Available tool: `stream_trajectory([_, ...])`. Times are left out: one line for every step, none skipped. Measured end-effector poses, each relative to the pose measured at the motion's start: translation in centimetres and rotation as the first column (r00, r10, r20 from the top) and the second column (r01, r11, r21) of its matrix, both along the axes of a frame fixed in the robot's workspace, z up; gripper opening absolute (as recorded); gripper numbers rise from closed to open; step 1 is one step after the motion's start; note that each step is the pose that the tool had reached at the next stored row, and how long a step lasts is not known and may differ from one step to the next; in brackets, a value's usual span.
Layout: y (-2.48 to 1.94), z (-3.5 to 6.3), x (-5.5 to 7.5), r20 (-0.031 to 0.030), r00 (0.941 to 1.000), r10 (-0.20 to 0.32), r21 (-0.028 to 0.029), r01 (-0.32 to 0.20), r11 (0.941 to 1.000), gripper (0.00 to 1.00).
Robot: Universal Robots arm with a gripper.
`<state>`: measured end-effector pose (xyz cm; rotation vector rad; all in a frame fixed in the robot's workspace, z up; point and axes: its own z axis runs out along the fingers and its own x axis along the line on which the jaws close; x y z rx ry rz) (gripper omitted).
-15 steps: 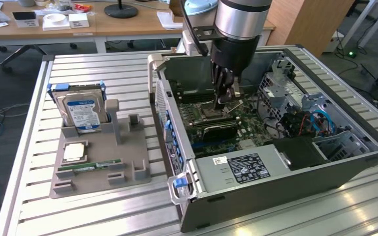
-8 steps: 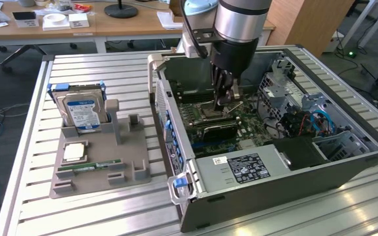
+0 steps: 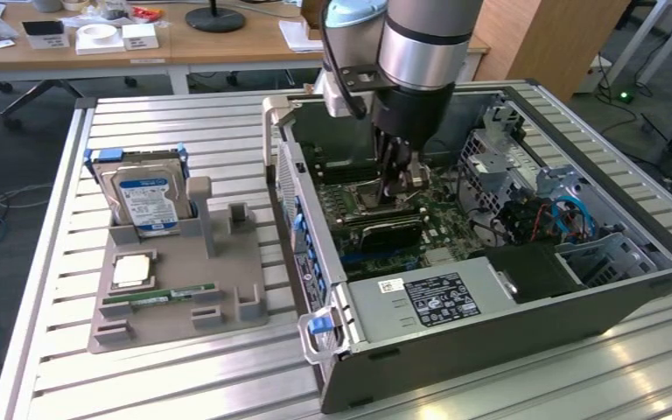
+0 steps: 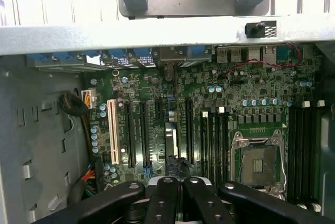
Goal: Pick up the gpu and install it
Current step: 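Press down on the gpu until it lock into place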
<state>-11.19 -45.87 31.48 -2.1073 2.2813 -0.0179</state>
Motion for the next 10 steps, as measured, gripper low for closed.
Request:
stream_trajectory([0.00,-0.18,0.0,0.0000,1.0000,0.000,0.0000,0.000,1.0000,0.11])
stream_trajectory([0.00,-0.38,0.0,0.0000,1.0000,0.000,0.0000,0.000,1.0000,0.11])
stream_trajectory([0.00,-0.55,0.0,0.0000,1.0000,0.000,0.0001,0.000,1.0000,0.11])
stream_trajectory([0.00,-0.74,0.0,0.0001,1.0000,0.000,0.0002,0.000,1.0000,0.11])
stream_trajectory([0.01,-0.92,0.0,0.0001,1.0000,0.000,0.0001,0.000,1.0000,0.11])
stream_trajectory([0.01,-1.10,0.0,0.0001,1.0000,0.000,0.0001,0.000,1.0000,0.11])
stream_trajectory([0.01,-1.28,0.0,0.0001,1.0000,0.000,0.0002,0.000,1.0000,0.11])
stream_trajectory([0.02,-1.46,0.0,0.0001,1.0000,0.000,0.0002,0.000,1.0000,0.11])
stream_trajectory([0.02,-1.66,0.0,0.0000,1.0000,0.000,0.0001,0.000,1.0000,0.11])
stream_trajectory([0.02,-1.82,0.0,0.0001,1.0000,0.000,0.0001,0.000,1.0000,0.11])
